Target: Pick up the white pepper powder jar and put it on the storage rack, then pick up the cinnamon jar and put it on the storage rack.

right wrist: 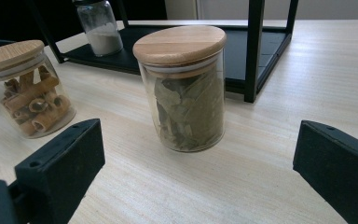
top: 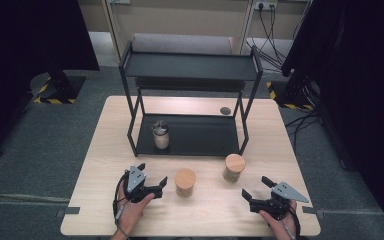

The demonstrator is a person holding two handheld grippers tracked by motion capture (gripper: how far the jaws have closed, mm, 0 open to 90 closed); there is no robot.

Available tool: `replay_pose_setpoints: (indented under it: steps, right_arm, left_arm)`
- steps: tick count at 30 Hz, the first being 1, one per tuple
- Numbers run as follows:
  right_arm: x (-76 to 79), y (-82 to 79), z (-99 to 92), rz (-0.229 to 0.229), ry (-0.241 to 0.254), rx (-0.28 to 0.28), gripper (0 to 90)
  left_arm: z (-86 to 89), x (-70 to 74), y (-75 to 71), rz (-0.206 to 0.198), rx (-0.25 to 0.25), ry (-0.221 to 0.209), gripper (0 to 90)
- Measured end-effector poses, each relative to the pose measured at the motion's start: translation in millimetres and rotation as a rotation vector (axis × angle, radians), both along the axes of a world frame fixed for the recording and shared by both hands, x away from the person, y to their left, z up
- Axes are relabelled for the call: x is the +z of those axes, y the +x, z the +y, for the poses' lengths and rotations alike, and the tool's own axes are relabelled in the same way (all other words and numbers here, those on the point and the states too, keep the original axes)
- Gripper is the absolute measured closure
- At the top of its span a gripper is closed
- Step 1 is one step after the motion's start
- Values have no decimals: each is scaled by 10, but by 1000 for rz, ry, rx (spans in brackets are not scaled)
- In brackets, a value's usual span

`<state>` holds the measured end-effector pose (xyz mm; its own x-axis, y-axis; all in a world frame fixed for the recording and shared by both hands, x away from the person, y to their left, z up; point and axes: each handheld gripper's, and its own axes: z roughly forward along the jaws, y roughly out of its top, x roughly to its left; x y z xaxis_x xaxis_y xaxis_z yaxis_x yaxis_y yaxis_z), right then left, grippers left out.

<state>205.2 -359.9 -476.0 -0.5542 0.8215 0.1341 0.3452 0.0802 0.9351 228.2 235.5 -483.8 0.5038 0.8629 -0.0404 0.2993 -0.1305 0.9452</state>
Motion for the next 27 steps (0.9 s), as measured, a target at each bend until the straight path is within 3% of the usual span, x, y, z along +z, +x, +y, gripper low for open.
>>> replay_pose_setpoints:
  steps: [27]
  right_arm:
    - [23,-18,6,4,7,22,25]
  left_arm:
    - [3,-2,-15,1,5,-4,34]
